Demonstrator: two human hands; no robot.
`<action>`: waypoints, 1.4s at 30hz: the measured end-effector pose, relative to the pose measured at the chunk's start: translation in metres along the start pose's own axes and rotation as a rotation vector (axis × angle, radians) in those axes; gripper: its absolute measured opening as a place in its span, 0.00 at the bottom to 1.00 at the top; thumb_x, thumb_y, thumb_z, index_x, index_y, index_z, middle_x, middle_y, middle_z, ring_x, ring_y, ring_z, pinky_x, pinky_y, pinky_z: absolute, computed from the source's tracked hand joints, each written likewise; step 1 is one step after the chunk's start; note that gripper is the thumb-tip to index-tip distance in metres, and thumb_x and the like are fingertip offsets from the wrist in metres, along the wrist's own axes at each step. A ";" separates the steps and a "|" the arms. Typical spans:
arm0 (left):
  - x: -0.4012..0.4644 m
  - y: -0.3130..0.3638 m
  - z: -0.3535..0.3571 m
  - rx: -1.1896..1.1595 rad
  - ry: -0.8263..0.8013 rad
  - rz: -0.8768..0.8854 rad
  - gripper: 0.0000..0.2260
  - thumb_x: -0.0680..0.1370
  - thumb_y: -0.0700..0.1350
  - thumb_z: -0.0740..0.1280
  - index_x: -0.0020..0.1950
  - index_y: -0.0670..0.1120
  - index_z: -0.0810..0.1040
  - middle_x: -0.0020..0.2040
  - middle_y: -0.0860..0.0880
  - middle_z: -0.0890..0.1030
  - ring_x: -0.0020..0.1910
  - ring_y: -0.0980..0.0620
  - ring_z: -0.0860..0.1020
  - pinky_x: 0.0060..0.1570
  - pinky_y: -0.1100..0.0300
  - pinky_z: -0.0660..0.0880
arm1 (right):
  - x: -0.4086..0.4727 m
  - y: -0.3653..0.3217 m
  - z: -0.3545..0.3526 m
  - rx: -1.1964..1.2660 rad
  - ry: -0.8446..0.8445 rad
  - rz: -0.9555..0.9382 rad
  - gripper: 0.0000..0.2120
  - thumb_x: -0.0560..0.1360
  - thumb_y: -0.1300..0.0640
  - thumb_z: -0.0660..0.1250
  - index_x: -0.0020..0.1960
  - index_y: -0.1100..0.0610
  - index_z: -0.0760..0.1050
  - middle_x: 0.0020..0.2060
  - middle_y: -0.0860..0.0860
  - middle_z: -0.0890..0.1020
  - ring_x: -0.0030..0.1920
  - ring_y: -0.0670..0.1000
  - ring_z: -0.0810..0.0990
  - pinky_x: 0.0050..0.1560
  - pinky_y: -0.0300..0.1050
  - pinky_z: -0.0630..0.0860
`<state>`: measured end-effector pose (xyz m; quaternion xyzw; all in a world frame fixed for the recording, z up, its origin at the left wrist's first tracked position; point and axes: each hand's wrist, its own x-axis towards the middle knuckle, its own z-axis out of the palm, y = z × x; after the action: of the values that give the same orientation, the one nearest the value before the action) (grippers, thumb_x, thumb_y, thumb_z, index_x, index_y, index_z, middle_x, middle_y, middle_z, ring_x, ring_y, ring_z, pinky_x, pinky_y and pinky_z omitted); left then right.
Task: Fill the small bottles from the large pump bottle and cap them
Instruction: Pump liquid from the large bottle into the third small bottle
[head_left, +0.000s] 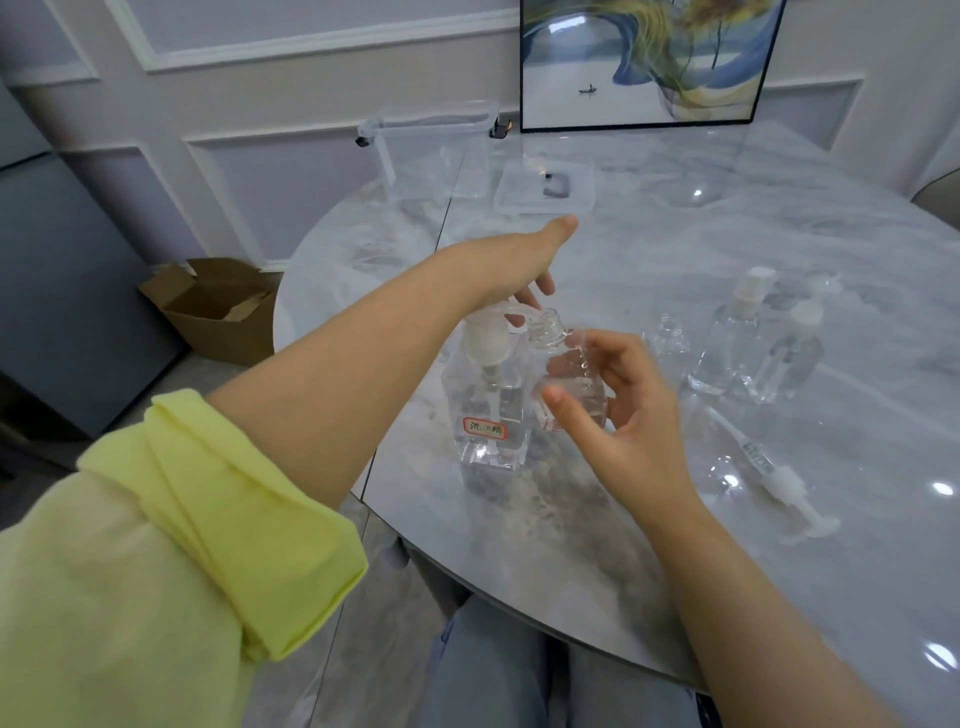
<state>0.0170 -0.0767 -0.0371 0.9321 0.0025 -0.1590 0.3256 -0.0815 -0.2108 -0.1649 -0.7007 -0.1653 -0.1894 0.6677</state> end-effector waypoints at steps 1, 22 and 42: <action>0.000 0.001 0.001 0.031 -0.001 0.000 0.35 0.81 0.70 0.46 0.60 0.47 0.81 0.55 0.47 0.84 0.48 0.51 0.82 0.40 0.58 0.69 | 0.000 0.000 0.000 -0.004 0.004 0.004 0.18 0.72 0.52 0.75 0.60 0.48 0.76 0.53 0.42 0.82 0.58 0.53 0.83 0.51 0.62 0.83; -0.001 0.003 -0.003 0.048 -0.005 -0.018 0.32 0.81 0.71 0.47 0.65 0.49 0.77 0.56 0.46 0.84 0.48 0.52 0.81 0.49 0.54 0.74 | 0.000 0.002 -0.001 -0.013 0.001 -0.010 0.18 0.73 0.52 0.76 0.61 0.51 0.76 0.52 0.42 0.82 0.57 0.54 0.83 0.50 0.61 0.83; 0.002 0.001 -0.001 0.058 0.039 0.023 0.32 0.82 0.68 0.46 0.64 0.48 0.79 0.54 0.48 0.84 0.52 0.50 0.81 0.44 0.56 0.71 | -0.001 0.002 -0.002 -0.013 -0.001 -0.038 0.19 0.74 0.53 0.76 0.62 0.53 0.76 0.54 0.46 0.82 0.57 0.53 0.84 0.51 0.59 0.84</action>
<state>0.0194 -0.0767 -0.0361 0.9440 -0.0065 -0.1369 0.3003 -0.0818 -0.2125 -0.1669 -0.7019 -0.1777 -0.2029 0.6592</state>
